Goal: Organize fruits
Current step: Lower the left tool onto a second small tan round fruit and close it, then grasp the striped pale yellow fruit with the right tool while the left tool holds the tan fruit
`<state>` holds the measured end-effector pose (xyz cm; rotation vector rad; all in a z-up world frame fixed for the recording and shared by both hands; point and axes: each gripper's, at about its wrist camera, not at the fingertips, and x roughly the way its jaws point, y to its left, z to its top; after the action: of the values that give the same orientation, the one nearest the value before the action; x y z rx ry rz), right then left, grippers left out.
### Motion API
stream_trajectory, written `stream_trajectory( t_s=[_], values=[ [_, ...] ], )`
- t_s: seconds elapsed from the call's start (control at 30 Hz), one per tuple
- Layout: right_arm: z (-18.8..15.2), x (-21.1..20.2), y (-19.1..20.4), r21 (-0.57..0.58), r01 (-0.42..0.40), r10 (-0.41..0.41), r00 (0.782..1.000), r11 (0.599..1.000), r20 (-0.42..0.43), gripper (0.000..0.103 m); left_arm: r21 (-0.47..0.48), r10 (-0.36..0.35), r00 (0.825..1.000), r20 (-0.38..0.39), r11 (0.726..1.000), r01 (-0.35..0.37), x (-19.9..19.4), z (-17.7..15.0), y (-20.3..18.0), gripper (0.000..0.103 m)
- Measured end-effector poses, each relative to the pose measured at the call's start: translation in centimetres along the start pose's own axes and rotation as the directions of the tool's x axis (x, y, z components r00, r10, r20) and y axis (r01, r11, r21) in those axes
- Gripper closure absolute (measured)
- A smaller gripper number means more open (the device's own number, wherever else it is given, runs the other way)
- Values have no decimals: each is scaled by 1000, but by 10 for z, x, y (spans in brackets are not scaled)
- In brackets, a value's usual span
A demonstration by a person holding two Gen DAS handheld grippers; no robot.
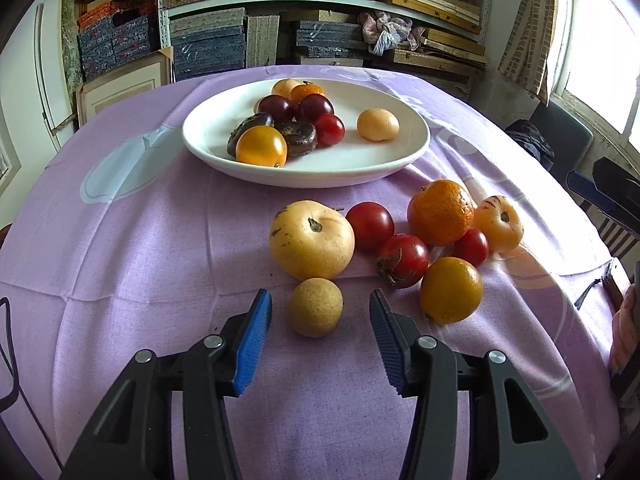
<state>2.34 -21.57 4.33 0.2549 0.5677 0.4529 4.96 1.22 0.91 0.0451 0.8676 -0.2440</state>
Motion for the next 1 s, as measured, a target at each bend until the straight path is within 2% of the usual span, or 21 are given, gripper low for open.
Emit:
stream_trajectory(
  t_s=[0.17,0.27,0.37,0.47,0.7,0.8,0.9,1.0],
  values=[
    [-1,1,1,-1,1,-1,1000,1000,-3,4,-3,-6,1000,-5,1000,6,2,2,0,52],
    [-1,1,1,-3,2,-2,1000,1000,-2,4,-11,-8,1000,-10,1000,8,4,3,1,58],
    [-1,1,1,0,1,-1,1000,1000,-4,4,-16,-7,1000,-8,1000,7,4,4,2,72],
    [-1,1,1,-2,2,-2,1000,1000,-4,4,-17,-4,1000,-5,1000,4,3,3,3,76],
    [-2,3,4,-23,8,-9,1000,1000,-17,4,-7,41,998,47,999,-41,-13,-3,3,76],
    [-2,4,9,-73,49,-52,998,996,-31,4,-20,48,997,68,999,-47,-20,-4,7,76],
    [-5,8,15,-145,109,-117,992,983,-50,4,-26,48,997,55,999,-47,-18,-5,8,76],
    [-9,16,16,-178,119,-136,987,977,-83,4,-18,43,998,49,999,-42,-17,-6,6,76]
  ],
)
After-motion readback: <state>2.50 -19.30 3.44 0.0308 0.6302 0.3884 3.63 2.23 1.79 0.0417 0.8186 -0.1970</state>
